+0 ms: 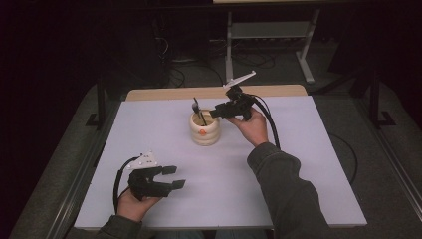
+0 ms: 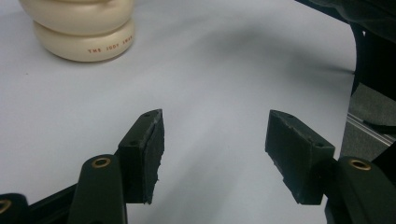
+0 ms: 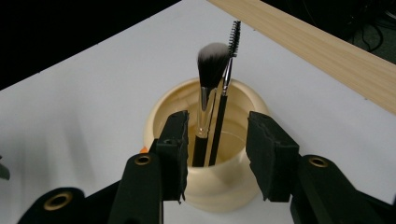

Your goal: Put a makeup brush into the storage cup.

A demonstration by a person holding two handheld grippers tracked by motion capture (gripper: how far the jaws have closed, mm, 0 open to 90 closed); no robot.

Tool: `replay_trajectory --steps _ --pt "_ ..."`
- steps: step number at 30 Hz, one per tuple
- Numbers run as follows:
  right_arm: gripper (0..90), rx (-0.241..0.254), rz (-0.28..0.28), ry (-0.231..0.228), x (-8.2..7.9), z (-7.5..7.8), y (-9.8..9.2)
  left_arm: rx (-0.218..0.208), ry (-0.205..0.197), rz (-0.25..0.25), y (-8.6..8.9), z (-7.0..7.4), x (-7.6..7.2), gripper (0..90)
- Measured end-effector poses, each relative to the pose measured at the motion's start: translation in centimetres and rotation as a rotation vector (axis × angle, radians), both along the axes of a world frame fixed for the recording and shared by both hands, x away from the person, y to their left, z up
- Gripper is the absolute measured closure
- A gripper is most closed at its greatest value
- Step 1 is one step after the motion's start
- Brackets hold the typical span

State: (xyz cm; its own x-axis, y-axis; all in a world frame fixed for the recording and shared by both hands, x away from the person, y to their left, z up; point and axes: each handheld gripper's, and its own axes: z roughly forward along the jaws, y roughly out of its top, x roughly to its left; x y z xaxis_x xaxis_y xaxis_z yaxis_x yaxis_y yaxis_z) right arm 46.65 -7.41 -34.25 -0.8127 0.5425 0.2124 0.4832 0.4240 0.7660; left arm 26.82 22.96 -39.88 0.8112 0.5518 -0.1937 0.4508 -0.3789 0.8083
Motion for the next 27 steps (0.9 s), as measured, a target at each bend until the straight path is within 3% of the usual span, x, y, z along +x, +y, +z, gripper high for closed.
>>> replay_trajectory --steps 5,10,12,20,27 --pt "50.8 0.016 -0.012 0.003 -0.7 -0.2 -1.1 0.007 -0.010 0.004 0.0 0.0 0.0 35.6" --pt "45.8 0.043 -0.017 0.006 -1.6 -0.3 -2.1 -0.018 -0.023 0.020 -0.1 0.1 -0.1 34.4" --pt "43.9 0.047 -0.011 0.005 -2.1 -0.5 -2.4 -0.001 -0.029 0.025 0.0 0.1 0.0 33.2" --pt "39.9 0.048 -0.027 -0.018 -3.7 -1.4 -4.2 0.017 -0.045 0.052 0.1 -0.1 0.3 27.0" --pt "37.9 0.038 -0.038 -0.013 -5.4 -2.1 -5.5 0.003 -0.057 0.105 0.5 -0.1 0.4 24.5"
